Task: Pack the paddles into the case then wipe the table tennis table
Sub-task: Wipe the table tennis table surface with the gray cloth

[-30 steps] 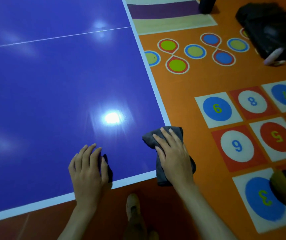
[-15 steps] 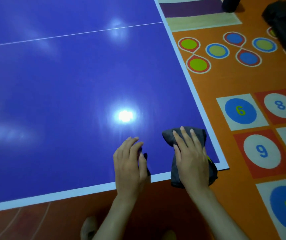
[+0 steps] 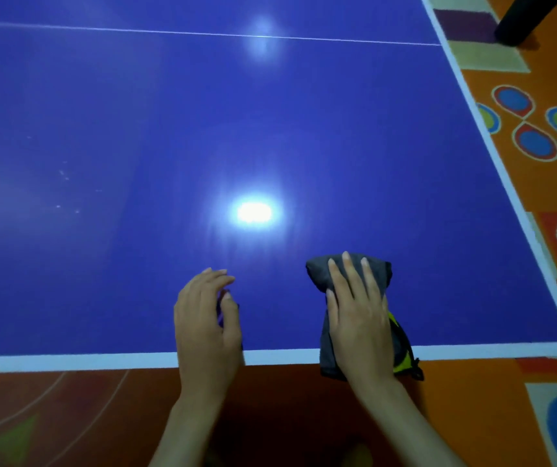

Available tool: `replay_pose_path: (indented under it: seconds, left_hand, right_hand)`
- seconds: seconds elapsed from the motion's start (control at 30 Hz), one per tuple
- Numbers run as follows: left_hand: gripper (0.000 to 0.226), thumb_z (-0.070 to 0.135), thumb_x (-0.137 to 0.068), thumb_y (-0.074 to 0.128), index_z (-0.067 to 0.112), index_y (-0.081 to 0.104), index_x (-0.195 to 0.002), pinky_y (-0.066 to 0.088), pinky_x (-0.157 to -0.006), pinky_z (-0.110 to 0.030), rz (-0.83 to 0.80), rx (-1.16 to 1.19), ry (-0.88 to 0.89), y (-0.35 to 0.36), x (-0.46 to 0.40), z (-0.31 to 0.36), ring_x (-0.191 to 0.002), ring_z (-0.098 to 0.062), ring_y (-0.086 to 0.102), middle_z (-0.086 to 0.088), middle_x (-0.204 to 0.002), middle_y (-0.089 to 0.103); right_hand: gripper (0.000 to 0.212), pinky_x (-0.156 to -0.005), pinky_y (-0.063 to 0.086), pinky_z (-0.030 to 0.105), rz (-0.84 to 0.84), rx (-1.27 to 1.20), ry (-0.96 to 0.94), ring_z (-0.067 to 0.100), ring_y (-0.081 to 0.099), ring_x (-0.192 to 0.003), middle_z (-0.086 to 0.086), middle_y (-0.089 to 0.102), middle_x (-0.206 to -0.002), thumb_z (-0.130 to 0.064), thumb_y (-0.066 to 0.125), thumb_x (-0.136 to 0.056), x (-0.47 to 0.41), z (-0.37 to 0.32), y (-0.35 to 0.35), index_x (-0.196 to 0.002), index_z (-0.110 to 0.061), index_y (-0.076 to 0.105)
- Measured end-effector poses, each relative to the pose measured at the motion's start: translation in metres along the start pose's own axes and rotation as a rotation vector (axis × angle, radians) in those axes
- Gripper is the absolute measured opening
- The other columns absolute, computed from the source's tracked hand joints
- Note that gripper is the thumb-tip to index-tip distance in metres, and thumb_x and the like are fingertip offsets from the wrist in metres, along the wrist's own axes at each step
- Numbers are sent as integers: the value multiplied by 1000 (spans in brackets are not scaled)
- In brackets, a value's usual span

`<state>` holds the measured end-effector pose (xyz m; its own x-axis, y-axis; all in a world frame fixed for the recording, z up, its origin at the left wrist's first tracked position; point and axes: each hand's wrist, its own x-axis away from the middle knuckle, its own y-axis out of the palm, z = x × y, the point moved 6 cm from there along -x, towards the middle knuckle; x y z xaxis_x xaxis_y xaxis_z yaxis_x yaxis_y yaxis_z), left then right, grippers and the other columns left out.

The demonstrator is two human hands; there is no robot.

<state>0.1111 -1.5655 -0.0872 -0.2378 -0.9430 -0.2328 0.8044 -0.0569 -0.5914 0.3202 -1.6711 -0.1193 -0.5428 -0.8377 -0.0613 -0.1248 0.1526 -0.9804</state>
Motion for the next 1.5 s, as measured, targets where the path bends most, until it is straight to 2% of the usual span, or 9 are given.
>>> replay_pose_path:
  seconds: [0.23, 0.53, 0.6, 0.73, 0.9, 1.03, 1.17, 1.27, 1.5]
  left_hand:
    - [25, 12, -101, 49, 10, 65, -120, 43, -108, -45, 166, -7, -86, -115, -44, -82, -131, -11, 48, 9, -124, 58]
    - [25, 11, -102, 48, 11, 65, -120, 43, -107, -44, 210, -53, -88, -186, -70, -148, -132, -21, 51, 15, -123, 55]
    - [25, 12, -101, 48, 12, 66, -118, 42, -107, -39, 203, -52, -110, -190, -70, -153, -131, -18, 52, 14, -123, 57]
    - [26, 9, -101, 48, 13, 66, -119, 36, -101, -10, 230, 1, -183, -204, -75, -158, -128, -11, 50, 14, -122, 58]
    - [26, 10, -101, 48, 14, 65, -119, 37, -102, -14, 203, -31, -120, -202, -88, -146, -126, -15, 55, 14, -122, 59]
    - [27, 16, -101, 44, 16, 65, -119, 45, -103, -37, 130, -52, -46, -182, -97, -133, -124, -16, 56, 10, -122, 62]
    - [27, 11, -98, 49, 13, 66, -118, 40, -102, -24, 75, -56, 5, -158, -99, -116, -117, -14, 56, 16, -116, 57]
    - [26, 4, -94, 53, 14, 67, -114, 32, -103, -15, 16, -85, 47, -136, -97, -101, -119, -15, 57, 5, -114, 66]
    - [22, 10, -94, 51, 14, 68, -107, 37, -100, -29, -108, -168, 105, -68, -90, -61, -121, -18, 58, 1, -114, 69]
  right_hand:
    - [50, -103, 52, 52, -23, 57, -46, 30, 20, -158, 5, 23, -171, -26, 34, -112, 3, -146, 34, -161, -17, 35]
    - [55, -108, 48, 55, -43, -50, -62, 31, 26, -156, 4, 27, -170, -31, 48, -106, 11, -307, 65, -159, -22, 38]
    - [59, -110, 46, 56, -60, -72, -79, 30, 23, -157, 2, 24, -171, -31, 55, -105, 8, -332, 69, -160, -23, 36]
    - [55, -112, 43, 57, -65, -113, -96, 28, 21, -158, 0, 26, -170, -31, 53, -106, -27, -363, 74, -159, -25, 39]
    - [49, -113, 42, 57, -25, -153, -105, 26, 24, -157, -1, 33, -167, -25, 53, -106, -68, -363, 71, -154, -27, 46]
    - [52, -111, 44, 56, -3, -147, -124, 25, 27, -156, -3, 36, -166, -20, 60, -103, -75, -344, 68, -153, -30, 47]
    - [62, -112, 43, 54, -10, -128, -144, 23, 25, -157, -4, 33, -167, -14, 64, -98, -80, -313, 62, -154, -30, 45]
    - [55, -111, 44, 55, 5, -125, -123, 23, 26, -156, -4, 35, -166, -16, 60, -101, -87, -279, 54, -153, -29, 46]
    - [55, -113, 42, 53, 15, -119, -87, 21, 25, -156, -6, 33, -167, -16, 60, -102, -97, -179, 35, -153, -30, 46]
